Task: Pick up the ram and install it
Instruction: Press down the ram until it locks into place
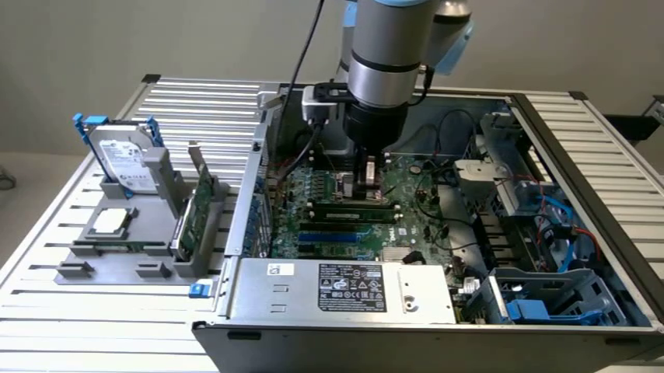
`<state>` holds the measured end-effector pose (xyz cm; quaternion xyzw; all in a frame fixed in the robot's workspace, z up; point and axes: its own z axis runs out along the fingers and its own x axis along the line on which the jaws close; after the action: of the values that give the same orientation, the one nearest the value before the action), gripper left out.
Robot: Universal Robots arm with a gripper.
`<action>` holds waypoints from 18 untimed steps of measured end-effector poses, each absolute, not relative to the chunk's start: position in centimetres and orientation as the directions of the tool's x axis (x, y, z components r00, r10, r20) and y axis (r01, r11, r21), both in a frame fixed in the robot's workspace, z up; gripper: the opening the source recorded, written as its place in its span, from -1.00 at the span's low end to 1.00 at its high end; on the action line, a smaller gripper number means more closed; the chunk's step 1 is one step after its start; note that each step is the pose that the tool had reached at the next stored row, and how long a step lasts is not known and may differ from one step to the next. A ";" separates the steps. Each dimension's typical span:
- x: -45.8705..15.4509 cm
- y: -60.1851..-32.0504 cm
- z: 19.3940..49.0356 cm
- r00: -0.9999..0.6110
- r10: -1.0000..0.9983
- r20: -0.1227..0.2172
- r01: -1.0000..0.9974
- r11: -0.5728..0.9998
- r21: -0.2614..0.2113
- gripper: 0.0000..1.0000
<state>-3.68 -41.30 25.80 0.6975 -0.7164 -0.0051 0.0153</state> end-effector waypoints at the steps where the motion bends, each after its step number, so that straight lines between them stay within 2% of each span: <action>1: -3.7 -41.4 25.8 -0.026 -1.000 0.015 -0.999 0.027 0.029 -0.79; 18: -3.7 -41.4 25.8 -0.027 -1.000 0.015 -0.999 0.027 0.028 -0.79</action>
<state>-3.66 -41.41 25.80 0.6975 -0.7164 -0.0051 0.0151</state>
